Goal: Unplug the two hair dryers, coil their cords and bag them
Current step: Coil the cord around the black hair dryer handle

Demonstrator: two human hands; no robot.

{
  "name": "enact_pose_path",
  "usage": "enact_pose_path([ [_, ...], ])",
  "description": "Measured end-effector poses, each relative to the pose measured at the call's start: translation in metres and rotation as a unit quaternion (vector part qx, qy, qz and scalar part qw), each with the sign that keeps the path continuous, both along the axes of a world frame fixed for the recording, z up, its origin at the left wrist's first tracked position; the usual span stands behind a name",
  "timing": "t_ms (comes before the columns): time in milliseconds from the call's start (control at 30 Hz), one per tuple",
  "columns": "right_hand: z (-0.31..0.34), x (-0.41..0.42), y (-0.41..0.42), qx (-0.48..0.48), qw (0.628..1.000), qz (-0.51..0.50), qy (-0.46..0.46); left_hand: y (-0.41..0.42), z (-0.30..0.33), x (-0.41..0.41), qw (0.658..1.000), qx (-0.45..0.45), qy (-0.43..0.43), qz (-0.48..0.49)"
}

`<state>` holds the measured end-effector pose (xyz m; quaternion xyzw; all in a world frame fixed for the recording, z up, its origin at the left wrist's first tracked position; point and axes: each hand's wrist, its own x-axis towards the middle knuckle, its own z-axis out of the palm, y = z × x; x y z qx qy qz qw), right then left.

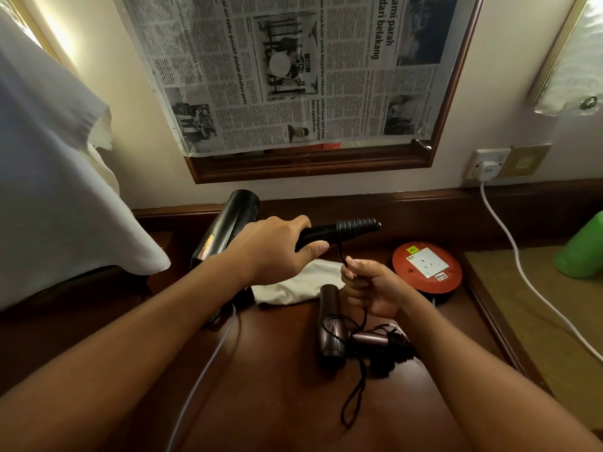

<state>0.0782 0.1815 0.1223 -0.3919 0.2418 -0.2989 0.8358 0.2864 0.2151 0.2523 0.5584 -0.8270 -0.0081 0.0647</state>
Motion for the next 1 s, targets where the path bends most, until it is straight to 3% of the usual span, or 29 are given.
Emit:
enact_pose_path([
  [333, 0.033, -0.001, -0.024, 0.011, 0.994, -0.063, 0.088, 0.009, -0.001, 0.006, 0.998, 0.035, 0.013, -0.054],
  [600, 0.083, -0.005, -0.054, -0.164, 0.951, 0.043, 0.257, 0.016, -0.006, 0.001, 0.995, 0.006, -0.087, -0.041],
  [800, 0.119, 0.008, -0.044, -0.300, 0.864, 0.028, 0.404, 0.017, -0.018, -0.005, 0.993, 0.017, -0.116, -0.025],
  [1000, 0.132, 0.019, -0.021, -0.470, 0.715, 0.007, 0.517, 0.015, -0.038, -0.010, 0.994, 0.039, -0.101, 0.013],
])
